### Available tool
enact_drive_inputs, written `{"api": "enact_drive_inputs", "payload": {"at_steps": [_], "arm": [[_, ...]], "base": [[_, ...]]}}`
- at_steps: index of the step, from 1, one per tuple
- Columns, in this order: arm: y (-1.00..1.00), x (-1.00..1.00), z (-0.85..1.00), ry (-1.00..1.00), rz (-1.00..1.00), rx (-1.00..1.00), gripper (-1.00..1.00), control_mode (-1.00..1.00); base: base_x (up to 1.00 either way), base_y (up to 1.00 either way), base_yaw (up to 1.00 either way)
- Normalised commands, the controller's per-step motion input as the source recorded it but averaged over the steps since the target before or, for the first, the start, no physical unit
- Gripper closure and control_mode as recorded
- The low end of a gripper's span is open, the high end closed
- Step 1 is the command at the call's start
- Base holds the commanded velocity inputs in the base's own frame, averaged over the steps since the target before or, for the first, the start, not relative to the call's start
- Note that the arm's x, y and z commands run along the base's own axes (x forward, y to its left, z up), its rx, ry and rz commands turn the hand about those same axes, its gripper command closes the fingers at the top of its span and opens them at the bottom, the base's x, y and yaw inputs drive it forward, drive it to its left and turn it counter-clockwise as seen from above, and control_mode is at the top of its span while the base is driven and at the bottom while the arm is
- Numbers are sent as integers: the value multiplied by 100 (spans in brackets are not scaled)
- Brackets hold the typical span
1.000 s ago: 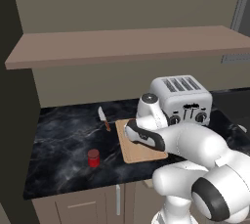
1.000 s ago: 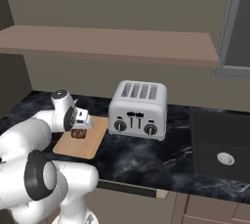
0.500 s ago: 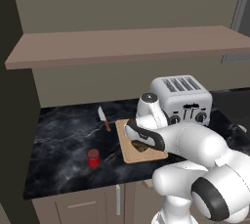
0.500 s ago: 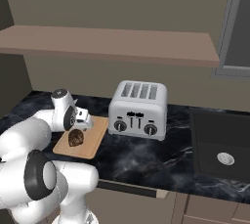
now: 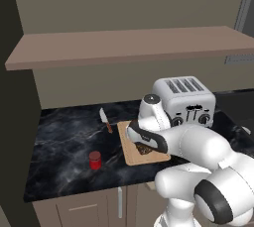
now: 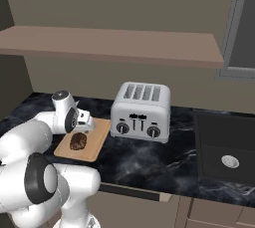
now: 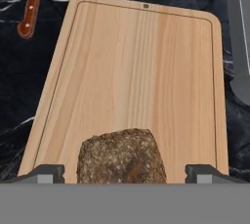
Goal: Pick the bread, place it on the cutting board, pick the jam, place it on the counter, and close the cabinet.
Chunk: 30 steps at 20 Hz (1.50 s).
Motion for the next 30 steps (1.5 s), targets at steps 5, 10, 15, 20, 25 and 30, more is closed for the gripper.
{"api": "enact_drive_inputs", "payload": {"at_steps": [5,10,15,20,25,30], "arm": [[-1,-7,9,-7,0,0,-100,-100],[-4,-11,16,-12,0,0,-100,-100],[-8,-20,17,-16,0,0,-100,-100],[-11,-28,13,-16,0,0,-100,-100],[-10,-28,8,-13,0,0,-100,-100],[-8,-26,7,-10,0,0,-100,-100]], "base": [[0,0,0],[0,0,0],[0,0,0],[0,0,0],[0,0,0],[0,0,0]]}}
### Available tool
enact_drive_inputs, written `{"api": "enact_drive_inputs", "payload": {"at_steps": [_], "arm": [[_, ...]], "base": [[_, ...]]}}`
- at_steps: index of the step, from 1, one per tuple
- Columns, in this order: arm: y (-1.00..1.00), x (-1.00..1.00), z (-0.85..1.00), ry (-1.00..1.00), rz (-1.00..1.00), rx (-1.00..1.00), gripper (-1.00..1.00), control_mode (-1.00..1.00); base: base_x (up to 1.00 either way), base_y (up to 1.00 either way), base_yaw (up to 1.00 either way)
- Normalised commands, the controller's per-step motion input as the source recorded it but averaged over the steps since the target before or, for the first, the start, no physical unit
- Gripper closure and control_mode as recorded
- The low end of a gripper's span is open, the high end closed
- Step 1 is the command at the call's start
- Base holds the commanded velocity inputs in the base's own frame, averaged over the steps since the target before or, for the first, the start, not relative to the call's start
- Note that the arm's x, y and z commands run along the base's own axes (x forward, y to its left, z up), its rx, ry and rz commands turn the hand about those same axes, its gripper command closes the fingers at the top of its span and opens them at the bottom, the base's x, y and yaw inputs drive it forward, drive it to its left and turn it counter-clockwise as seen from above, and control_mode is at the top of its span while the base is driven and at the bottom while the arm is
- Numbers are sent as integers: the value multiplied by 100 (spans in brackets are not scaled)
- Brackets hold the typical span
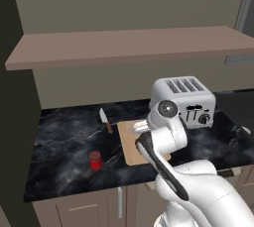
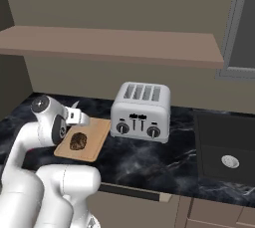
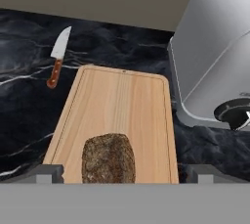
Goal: Pick the bread, place it on the cutting board, pick the jam, place it on the counter, and close the cabinet.
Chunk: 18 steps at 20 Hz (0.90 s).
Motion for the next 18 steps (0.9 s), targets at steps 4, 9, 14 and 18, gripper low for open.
{"api": "enact_drive_inputs", "payload": {"at_steps": [4,9,14,18], "arm": [[-6,-29,6,-7,0,0,-100,-100],[-6,-32,5,-6,0,0,-100,-100],[-7,-38,3,-6,0,0,-100,-100],[-2,-39,0,-7,0,0,-100,-100]], "base": [[0,0,0],[0,0,0],[0,0,0],[0,0,0]]}}
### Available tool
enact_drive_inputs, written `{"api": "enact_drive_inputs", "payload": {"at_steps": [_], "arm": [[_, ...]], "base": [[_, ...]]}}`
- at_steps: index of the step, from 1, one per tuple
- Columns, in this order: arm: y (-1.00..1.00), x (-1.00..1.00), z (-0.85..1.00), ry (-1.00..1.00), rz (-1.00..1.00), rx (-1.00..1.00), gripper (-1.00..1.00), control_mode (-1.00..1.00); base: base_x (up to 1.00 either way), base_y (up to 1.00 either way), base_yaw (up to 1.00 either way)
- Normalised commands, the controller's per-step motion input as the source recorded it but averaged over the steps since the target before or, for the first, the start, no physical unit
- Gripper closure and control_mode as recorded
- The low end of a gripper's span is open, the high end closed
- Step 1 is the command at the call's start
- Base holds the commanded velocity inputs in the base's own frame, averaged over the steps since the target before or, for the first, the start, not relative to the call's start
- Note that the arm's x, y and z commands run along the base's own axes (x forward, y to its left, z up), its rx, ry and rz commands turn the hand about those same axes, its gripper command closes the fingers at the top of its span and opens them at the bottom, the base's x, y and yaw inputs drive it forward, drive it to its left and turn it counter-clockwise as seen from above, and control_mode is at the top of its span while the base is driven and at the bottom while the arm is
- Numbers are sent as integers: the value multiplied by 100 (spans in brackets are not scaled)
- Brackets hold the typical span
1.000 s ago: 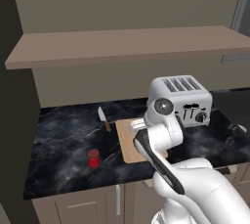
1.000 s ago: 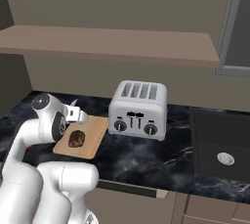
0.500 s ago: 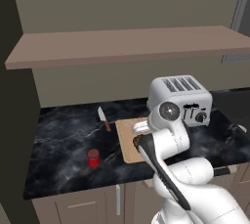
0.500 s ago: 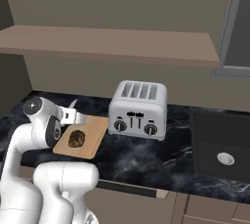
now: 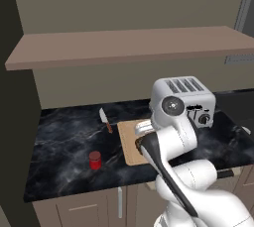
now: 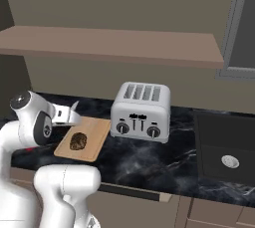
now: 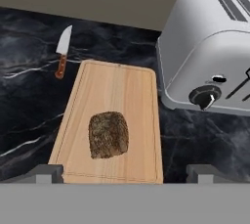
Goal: Pick the bread, place it on the cutting board, pick the jam, place it on the counter, and close the cabinet.
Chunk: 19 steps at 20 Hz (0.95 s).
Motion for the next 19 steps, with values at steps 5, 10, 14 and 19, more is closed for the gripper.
{"api": "enact_drive_inputs", "payload": {"at_steps": [5,10,14,19], "arm": [[-4,-46,0,-7,0,0,-100,-100],[-4,-44,0,-9,1,0,-100,-100],[-7,-41,0,-12,3,0,-100,-100],[-14,-47,0,-18,5,0,-100,-100]], "base": [[0,0,0],[0,0,0],[0,0,0],[0,0,0]]}}
